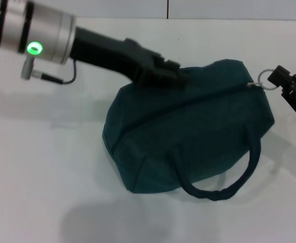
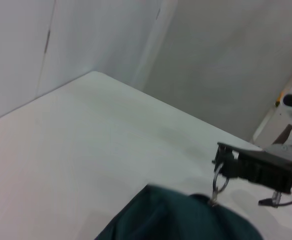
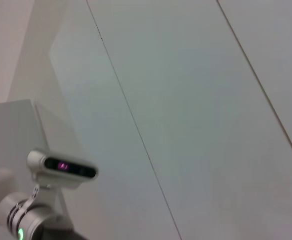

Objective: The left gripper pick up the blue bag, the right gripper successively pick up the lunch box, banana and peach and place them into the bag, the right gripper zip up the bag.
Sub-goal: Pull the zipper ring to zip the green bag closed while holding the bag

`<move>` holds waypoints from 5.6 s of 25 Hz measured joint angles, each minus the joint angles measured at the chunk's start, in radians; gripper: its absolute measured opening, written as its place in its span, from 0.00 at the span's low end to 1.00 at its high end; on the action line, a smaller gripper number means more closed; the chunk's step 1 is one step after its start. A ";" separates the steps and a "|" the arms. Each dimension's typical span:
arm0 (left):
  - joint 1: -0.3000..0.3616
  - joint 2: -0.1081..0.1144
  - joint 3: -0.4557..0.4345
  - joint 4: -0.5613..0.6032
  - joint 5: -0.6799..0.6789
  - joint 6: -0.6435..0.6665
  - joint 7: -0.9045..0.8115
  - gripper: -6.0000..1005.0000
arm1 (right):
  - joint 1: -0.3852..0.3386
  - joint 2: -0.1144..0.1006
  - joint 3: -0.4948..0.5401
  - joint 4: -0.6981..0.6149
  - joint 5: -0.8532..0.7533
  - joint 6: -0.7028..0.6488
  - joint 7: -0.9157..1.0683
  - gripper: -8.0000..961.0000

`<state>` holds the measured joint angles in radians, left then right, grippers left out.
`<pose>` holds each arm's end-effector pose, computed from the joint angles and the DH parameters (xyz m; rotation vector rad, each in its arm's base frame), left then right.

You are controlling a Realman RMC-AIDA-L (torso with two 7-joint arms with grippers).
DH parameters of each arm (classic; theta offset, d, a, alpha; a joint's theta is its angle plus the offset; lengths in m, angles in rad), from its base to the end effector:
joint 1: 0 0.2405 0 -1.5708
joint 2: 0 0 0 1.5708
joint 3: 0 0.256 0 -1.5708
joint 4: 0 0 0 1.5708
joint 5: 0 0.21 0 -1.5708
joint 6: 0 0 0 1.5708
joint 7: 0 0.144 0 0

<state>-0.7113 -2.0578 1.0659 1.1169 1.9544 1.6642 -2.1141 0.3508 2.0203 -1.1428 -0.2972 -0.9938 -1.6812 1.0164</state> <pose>-0.1169 0.3626 0.0204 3.0318 0.6740 0.4582 0.2737 0.2806 0.0094 -2.2220 0.5779 1.3959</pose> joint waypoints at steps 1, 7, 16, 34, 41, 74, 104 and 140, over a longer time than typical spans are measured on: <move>-0.019 0.000 0.001 0.001 0.008 0.000 -0.014 0.43 | 0.000 0.000 0.000 0.000 0.000 0.000 0.000 0.03; -0.106 -0.002 0.001 -0.006 0.066 -0.016 -0.073 0.44 | 0.002 0.000 0.000 0.000 0.000 0.003 -0.001 0.03; -0.187 -0.021 0.005 -0.077 0.204 -0.075 -0.153 0.45 | 0.002 0.001 0.000 0.000 0.002 0.008 -0.001 0.03; -0.216 -0.021 0.020 -0.123 0.253 -0.072 -0.134 0.67 | 0.007 0.000 0.000 -0.002 0.025 0.025 -0.001 0.03; -0.213 -0.017 0.020 -0.120 0.253 -0.072 -0.133 0.36 | 0.014 0.000 0.000 -0.001 0.026 0.032 -0.001 0.03; -0.223 -0.010 0.009 -0.109 0.170 -0.074 -0.076 0.35 | 0.014 0.003 -0.017 0.000 0.044 0.064 -0.002 0.03; -0.363 0.009 0.019 -0.273 0.348 -0.071 -0.153 0.84 | 0.006 0.005 -0.037 0.012 0.043 0.042 0.000 0.03; -0.340 0.017 0.009 -0.215 0.324 -0.002 -0.121 0.09 | 0.008 0.001 -0.015 0.051 0.070 0.130 -0.005 0.03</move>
<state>-1.0518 -2.0407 1.0744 0.9017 2.2782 1.6625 -2.2349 0.3590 2.0217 -1.1583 -0.2467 -0.9243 -1.5512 1.0112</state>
